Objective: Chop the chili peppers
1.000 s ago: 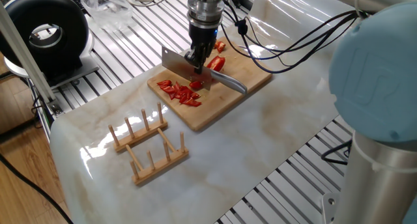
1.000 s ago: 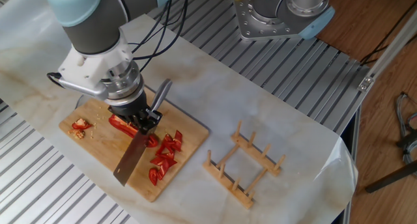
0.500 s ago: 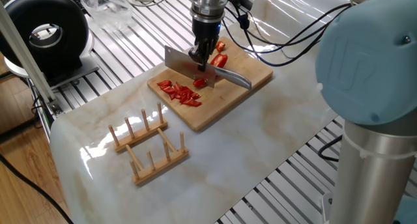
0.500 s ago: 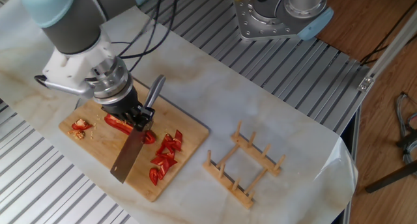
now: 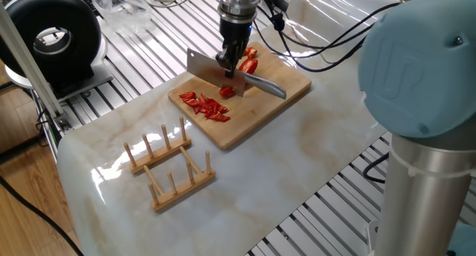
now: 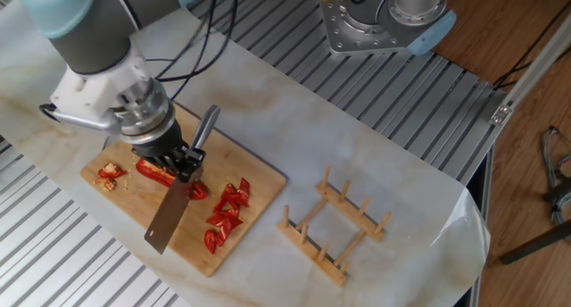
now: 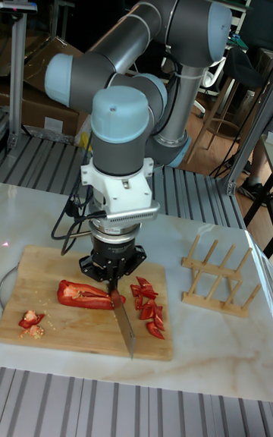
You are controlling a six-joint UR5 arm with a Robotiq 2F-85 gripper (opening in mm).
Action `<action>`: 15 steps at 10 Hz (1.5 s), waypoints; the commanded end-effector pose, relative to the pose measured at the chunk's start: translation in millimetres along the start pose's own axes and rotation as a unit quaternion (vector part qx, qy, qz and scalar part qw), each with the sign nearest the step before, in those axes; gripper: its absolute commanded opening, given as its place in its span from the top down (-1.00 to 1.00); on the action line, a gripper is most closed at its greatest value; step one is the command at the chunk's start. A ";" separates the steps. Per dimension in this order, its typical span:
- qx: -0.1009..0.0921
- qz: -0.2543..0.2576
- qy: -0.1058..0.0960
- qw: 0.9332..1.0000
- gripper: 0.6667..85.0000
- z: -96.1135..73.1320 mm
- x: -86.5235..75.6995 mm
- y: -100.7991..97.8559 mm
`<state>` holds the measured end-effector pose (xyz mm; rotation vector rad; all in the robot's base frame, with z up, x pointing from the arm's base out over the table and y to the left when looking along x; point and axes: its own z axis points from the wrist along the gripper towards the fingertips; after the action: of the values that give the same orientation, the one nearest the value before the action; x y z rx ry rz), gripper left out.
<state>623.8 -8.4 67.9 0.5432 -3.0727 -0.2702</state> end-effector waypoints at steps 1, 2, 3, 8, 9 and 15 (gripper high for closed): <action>0.006 0.002 -0.014 1.000 0.98 3.0 -8.3 -4.5; -0.002 0.004 -0.016 1.000 0.98 5.8 -12.3 -1.3; -0.004 0.004 -0.011 1.000 0.98 6.4 -11.6 -0.1; -0.025 0.001 0.014 1.000 0.98 0.4 -0.2 -8.8; -0.023 0.000 0.014 1.000 0.98 1.4 -0.9 -10.6; 0.002 0.010 0.016 1.000 0.98 -2.3 -0.4 -16.6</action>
<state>626.8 -23.2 64.8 0.5225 -3.0340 -0.2830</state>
